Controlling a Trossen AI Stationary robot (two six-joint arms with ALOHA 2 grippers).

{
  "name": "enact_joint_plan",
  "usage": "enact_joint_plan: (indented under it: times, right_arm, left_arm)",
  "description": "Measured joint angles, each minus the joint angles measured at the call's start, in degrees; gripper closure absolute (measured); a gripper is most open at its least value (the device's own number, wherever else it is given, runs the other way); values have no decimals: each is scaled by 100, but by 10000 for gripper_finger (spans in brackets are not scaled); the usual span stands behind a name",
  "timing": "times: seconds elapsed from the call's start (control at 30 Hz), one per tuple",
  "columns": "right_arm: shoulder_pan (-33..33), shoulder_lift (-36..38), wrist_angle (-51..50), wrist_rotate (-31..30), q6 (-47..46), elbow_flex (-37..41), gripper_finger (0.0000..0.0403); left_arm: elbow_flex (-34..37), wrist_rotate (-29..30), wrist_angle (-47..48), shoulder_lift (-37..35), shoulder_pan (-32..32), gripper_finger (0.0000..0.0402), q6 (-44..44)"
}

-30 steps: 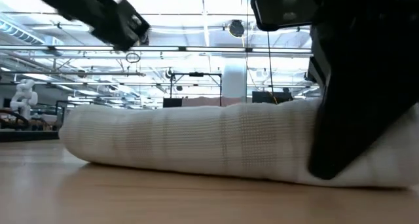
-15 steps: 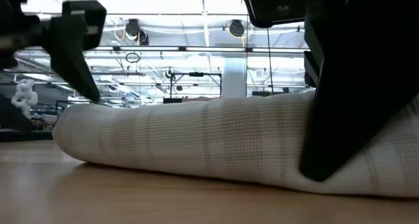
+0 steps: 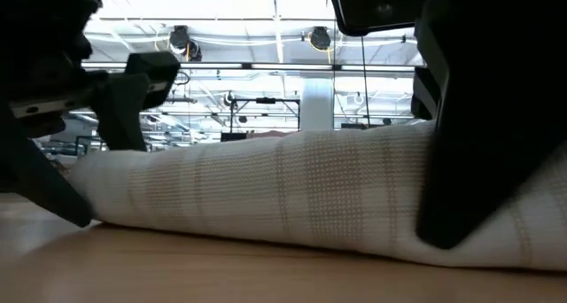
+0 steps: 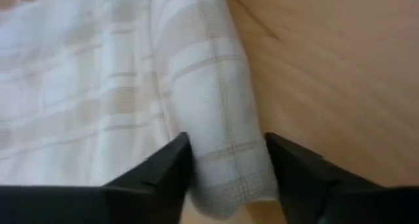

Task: Roll towel
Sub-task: Roll the towel

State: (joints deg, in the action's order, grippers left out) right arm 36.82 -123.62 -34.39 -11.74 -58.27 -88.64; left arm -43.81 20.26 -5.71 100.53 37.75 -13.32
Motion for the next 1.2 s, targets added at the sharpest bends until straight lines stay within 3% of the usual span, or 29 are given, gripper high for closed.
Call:
enact_joint_plan:
  times: [0.27,0.37,0.53,0.63,0.77,0.9,1.2]
  right_arm:
    - [0,30,-27,8,573,-2,363]
    - [12,168,-246,-21,822,0,328]
    - [151,540,-724,-222,894,2,252]
    - [396,644,-731,-821,1265,2,216]
    - [795,587,-317,-2041,1733,0,181]
    - [1037,314,25,-2859,1907,0,156]
    - [1047,-377,498,-3575,3049,2,136]
  left_arm:
    - [-4,-388,92,-81,-341,374,479]
    - [-42,-1161,344,-303,-581,378,1409]
    - [-188,-3244,1063,-745,-959,362,3081]
    - [-186,-3979,1153,-892,-1080,365,3684]
    - [-190,-4242,1060,-827,-1279,373,3729]
    - [-107,-4260,1071,-628,-1559,374,3953]
    - [321,-4836,224,-383,-1980,375,4457]
